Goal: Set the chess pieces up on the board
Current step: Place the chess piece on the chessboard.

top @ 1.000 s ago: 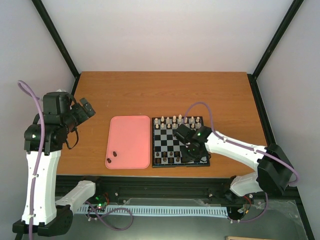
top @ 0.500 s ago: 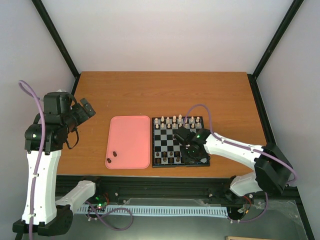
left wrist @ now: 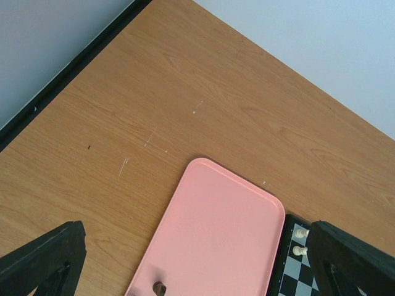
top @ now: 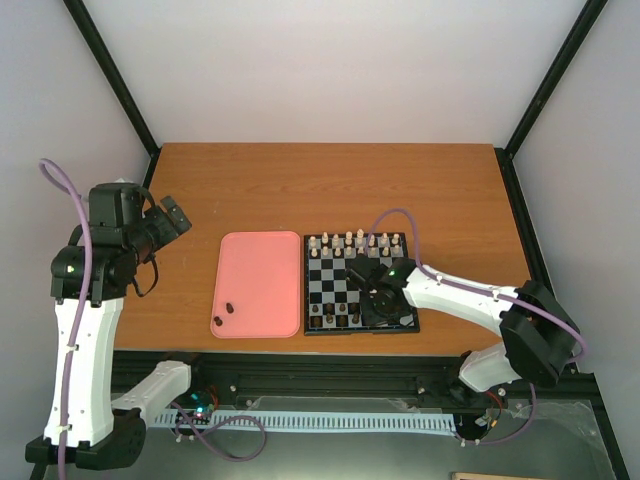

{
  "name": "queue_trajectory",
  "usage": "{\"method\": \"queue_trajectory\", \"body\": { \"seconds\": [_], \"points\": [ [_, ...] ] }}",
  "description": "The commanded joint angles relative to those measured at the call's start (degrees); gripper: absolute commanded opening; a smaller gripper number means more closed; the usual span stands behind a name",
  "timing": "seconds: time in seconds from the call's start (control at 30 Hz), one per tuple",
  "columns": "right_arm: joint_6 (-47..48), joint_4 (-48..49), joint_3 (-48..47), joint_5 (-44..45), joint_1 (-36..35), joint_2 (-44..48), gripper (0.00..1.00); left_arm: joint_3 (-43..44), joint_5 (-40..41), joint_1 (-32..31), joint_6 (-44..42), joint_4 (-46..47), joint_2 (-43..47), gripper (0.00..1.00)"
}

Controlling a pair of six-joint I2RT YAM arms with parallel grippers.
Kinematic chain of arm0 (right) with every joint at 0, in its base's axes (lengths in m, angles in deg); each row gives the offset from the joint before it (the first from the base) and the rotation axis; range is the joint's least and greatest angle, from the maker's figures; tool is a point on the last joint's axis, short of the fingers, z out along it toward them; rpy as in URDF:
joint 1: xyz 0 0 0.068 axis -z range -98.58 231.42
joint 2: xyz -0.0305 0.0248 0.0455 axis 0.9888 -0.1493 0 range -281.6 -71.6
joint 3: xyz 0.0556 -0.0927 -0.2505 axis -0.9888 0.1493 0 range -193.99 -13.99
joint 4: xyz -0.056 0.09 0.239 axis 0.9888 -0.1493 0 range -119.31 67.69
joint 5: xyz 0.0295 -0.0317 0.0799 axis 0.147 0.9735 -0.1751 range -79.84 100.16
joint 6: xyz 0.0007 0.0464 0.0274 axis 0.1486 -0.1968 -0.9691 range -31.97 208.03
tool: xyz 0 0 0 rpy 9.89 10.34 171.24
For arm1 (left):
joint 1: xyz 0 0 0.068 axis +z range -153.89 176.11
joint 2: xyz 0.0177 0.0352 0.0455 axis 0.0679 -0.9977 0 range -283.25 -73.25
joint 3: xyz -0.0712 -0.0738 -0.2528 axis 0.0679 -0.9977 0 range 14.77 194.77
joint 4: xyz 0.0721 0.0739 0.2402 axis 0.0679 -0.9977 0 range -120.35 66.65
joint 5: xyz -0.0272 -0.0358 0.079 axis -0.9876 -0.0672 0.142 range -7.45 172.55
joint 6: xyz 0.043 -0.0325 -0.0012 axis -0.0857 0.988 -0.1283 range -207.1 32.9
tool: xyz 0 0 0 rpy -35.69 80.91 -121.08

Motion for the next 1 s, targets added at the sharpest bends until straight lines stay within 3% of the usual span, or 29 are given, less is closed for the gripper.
{"method": "queue_trajectory", "body": {
  "seconds": [0.0, 0.37, 0.53, 0.63, 0.97],
  "points": [
    [-1.05, 1.20, 1.22, 1.86, 0.50, -1.40, 0.07, -0.03, 0.40, 0.29, -1.01, 0.73, 0.00, 1.00],
    [-1.51, -1.16, 1.04, 1.38, 0.47, 0.82, 0.18, -0.43, 0.26, 0.28, -1.01, 0.77, 0.65, 1.00],
    [-1.99, -3.28, 0.04, 1.55, 0.45, 3.84, 0.34, -0.50, 0.10, 0.32, -1.01, 0.87, 0.75, 1.00],
    [-1.56, -5.03, -1.89, 1.43, 0.45, 5.39, 0.37, -0.49, 0.21, 0.33, -0.97, 0.92, 0.83, 1.00],
    [5.24, -10.89, -21.47, -0.27, -0.88, 2.65, 0.42, 0.36, -0.15, 0.34, -0.75, 0.45, 1.37, 1.00]
  ]
}}
